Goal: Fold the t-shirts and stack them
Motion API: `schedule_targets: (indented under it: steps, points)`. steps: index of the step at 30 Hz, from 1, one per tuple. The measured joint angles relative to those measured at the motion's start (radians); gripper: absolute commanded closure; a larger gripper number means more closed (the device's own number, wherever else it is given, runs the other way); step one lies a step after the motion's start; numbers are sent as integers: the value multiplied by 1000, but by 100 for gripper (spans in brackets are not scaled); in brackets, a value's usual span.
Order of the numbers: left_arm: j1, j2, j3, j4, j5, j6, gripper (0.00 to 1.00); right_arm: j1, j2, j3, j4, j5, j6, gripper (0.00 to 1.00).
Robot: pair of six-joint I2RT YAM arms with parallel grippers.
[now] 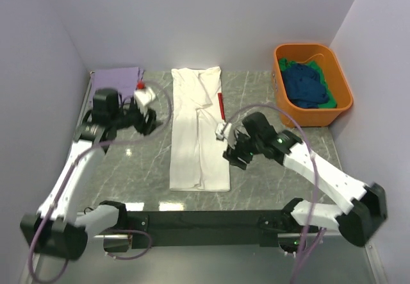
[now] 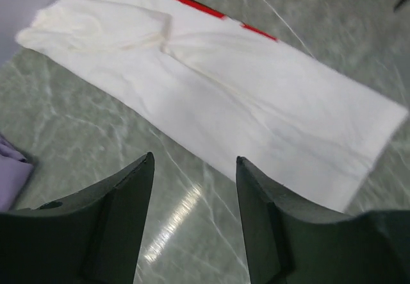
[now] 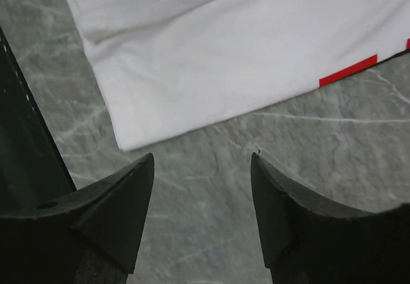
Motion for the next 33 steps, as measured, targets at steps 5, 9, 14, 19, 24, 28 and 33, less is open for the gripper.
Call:
schedule_targets:
  steps: [5,9,14,19,24,28,33]
  points:
    - [-28,-292,-324,-62,69,194,36,137,-249,-201,57,47,-89,34]
    - [-168,-377,-510,-126,66,320,39,296,-325,-370,132,100,-150,36]
    - [-347,-368,-617,-114,9,421,43,400,-289,-497,220,148,-222,39]
    - [-413,-275,-668,-66,-49,501,43,432,-192,-527,320,164,-286,42]
    - [-417,-228,-678,-35,-68,586,44,439,-104,-528,395,171,-319,47]
    - [-431,-225,-679,-26,-67,650,44,440,-56,-533,439,182,-342,52]
    - [-477,-192,-685,-6,-69,680,48,442,-30,-533,469,185,-351,66]
